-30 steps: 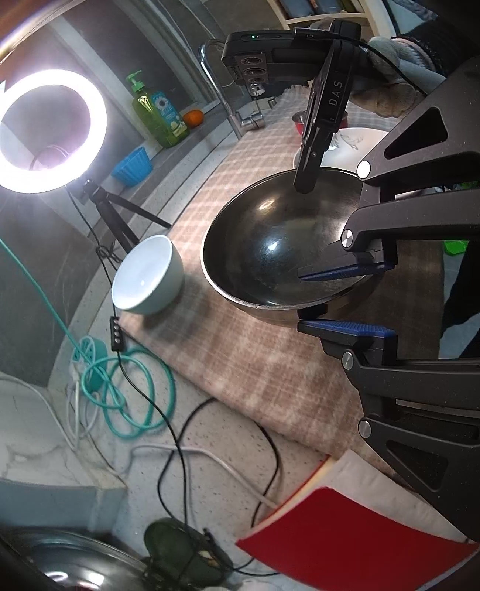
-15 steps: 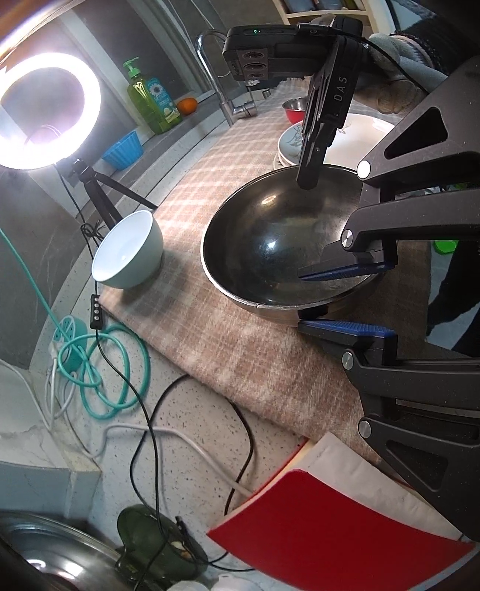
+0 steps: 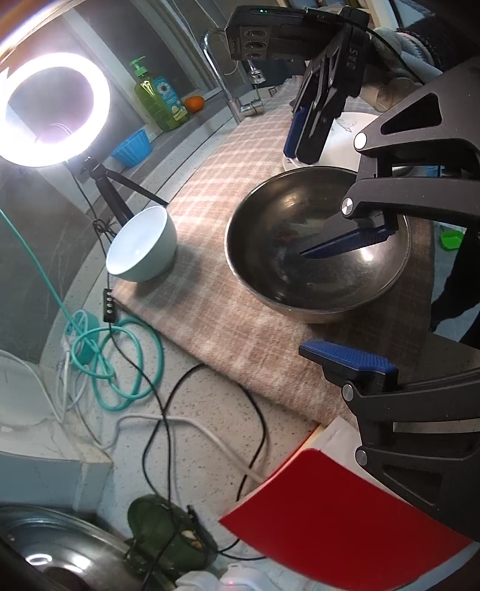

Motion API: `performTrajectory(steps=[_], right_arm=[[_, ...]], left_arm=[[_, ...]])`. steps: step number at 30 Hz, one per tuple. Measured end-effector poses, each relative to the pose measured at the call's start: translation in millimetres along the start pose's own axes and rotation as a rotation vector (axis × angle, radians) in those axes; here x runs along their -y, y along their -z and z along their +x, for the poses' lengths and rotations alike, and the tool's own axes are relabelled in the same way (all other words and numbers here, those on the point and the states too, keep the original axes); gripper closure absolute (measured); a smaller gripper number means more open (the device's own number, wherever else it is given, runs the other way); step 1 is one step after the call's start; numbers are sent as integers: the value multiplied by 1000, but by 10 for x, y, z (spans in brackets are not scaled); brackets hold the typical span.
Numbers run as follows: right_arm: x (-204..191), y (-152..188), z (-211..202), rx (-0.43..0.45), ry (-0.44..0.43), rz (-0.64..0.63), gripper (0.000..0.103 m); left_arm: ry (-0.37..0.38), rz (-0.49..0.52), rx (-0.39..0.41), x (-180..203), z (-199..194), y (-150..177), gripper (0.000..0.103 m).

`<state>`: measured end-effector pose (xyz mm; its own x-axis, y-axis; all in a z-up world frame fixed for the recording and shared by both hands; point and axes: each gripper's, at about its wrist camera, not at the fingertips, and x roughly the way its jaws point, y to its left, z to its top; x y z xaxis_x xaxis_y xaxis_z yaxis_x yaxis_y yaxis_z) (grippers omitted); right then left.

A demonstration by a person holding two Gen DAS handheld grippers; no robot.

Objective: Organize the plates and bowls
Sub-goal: 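Open both grippers to release the steel bowl, then move both grippers to the teal-rimmed white bowl and close on its rim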

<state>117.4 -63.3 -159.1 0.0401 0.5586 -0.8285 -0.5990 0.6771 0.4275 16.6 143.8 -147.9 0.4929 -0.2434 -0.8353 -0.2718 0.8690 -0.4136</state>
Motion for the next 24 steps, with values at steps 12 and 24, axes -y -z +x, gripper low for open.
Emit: performTrajectory(steps=[12, 24], right_arm=[[155, -212, -303, 78, 4, 70, 19], [449, -629, -389, 184, -58, 214, 19]], left_arm=[[-40, 34, 16, 90, -87, -263, 38], [-9, 53, 99, 177, -19, -896, 38]])
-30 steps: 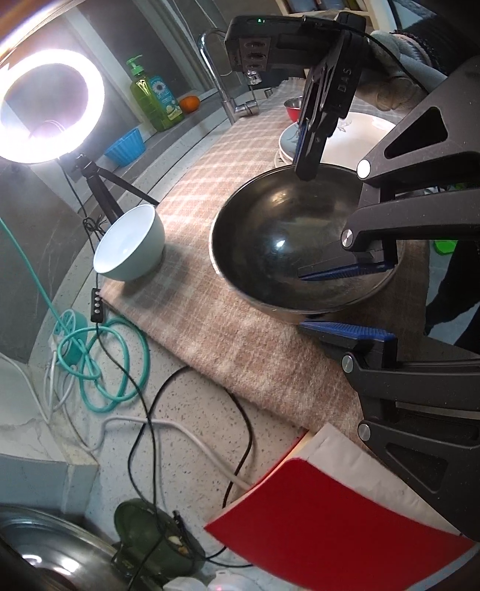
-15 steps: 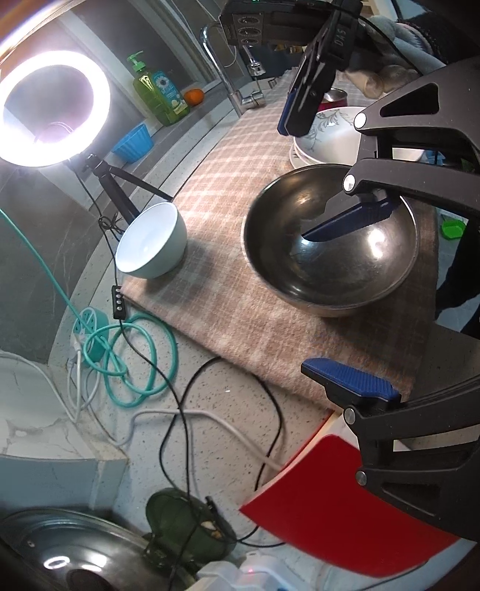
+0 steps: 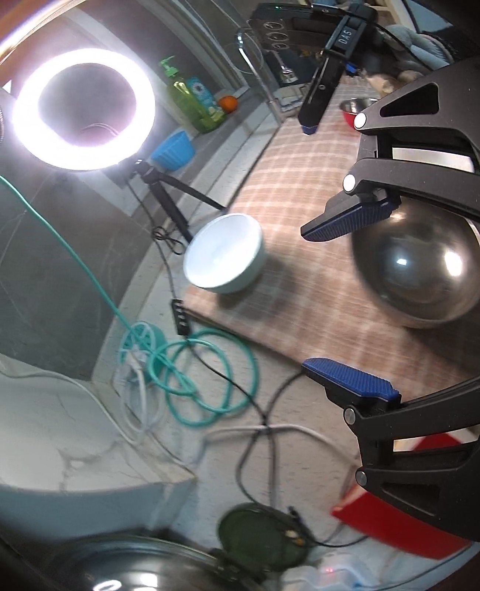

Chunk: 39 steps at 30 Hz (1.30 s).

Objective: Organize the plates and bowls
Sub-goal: 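Move both grippers to the teal-rimmed white bowl and close on its rim, then lift the white bowl and lower it into the steel bowl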

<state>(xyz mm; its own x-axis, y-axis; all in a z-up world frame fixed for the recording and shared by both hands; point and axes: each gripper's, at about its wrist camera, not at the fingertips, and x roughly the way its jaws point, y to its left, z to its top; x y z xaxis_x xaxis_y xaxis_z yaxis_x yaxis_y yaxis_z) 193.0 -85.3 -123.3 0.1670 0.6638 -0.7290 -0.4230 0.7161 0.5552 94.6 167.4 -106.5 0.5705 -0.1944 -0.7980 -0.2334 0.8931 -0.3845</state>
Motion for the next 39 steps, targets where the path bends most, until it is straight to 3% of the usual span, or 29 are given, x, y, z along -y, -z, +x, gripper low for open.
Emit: performTrajectory(steps=[9, 19, 23, 27, 31, 33, 39], right_arm=[[244, -318, 289, 17, -43, 126, 19], [319, -642, 718, -14, -15, 143, 21], [339, -716, 922, -65, -21, 148, 43], [320, -752, 1090, -87, 13, 127, 45], [345, -784, 1241, -115, 29, 127, 57], [358, -796, 1299, -123, 43, 126, 58], [369, -801, 1442, -164, 59, 121, 83]], left_arm=[[39, 12, -29, 85, 430, -417, 38], [66, -43, -86, 21, 903, -674, 40], [74, -54, -117, 11, 1060, -707, 49], [73, -57, -138, 19, 1171, -727, 58], [70, -62, -152, 2, 1240, -744, 64], [71, -59, -158, -2, 1270, -754, 71], [76, -50, -176, -1, 1352, -745, 85]])
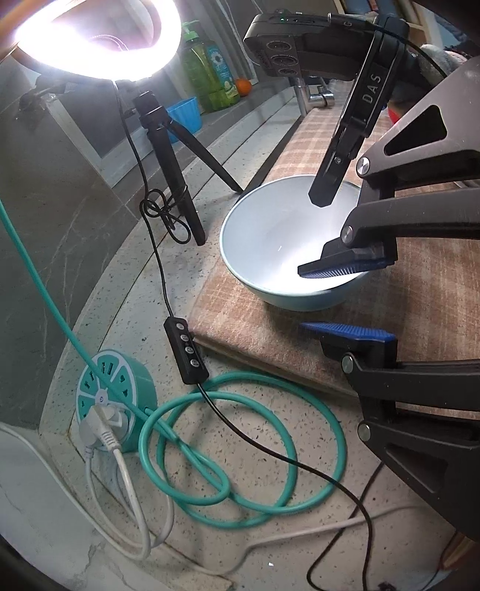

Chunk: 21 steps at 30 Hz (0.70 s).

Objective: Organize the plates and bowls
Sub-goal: 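Lift the white bowl and lower it into the steel bowl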

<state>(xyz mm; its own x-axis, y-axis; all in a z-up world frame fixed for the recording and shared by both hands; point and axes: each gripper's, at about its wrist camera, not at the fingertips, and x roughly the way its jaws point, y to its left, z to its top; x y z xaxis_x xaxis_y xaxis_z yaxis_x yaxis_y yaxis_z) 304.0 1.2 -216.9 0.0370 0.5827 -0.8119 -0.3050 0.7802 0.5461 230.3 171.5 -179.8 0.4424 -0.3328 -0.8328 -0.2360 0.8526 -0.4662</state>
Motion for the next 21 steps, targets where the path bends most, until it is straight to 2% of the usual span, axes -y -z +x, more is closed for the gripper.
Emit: performTrajectory(steps=[9, 21], right_arm=[[-43, 10, -28, 0, 16, -19, 85], [-144, 183, -422, 23, -9, -53, 85]], left_arm=[[-6, 13, -4, 64, 32, 10, 87], [13, 55, 48, 238, -327, 144, 87]])
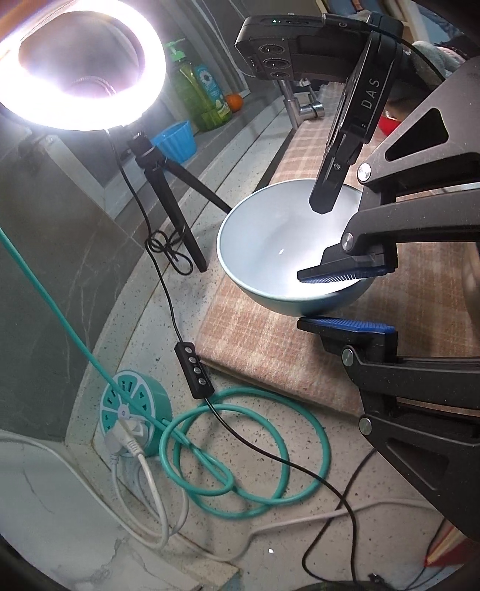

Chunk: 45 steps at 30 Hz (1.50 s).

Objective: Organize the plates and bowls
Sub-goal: 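Lift the white bowl and lower it into the steel bowl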

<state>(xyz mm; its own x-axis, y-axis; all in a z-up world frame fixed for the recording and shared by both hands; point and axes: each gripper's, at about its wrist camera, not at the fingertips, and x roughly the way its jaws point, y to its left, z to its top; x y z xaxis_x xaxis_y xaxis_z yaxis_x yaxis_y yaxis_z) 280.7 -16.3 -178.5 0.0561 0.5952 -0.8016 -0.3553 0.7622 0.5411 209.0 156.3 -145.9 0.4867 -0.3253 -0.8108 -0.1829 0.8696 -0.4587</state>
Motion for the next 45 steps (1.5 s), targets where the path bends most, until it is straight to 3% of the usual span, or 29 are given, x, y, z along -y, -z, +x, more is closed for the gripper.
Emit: performTrajectory(steps=[11, 25, 45], right_arm=[[-174, 343, -399, 13, -28, -52, 85], [-380, 931, -622, -33, -56, -123, 85], [-380, 1605, -324, -169, -17, -176, 85]], left_arm=[[27, 29, 43, 147, -409, 303, 87], [45, 39, 61, 194, -872, 844, 87], [14, -7, -23, 3, -883, 1514, 87]])
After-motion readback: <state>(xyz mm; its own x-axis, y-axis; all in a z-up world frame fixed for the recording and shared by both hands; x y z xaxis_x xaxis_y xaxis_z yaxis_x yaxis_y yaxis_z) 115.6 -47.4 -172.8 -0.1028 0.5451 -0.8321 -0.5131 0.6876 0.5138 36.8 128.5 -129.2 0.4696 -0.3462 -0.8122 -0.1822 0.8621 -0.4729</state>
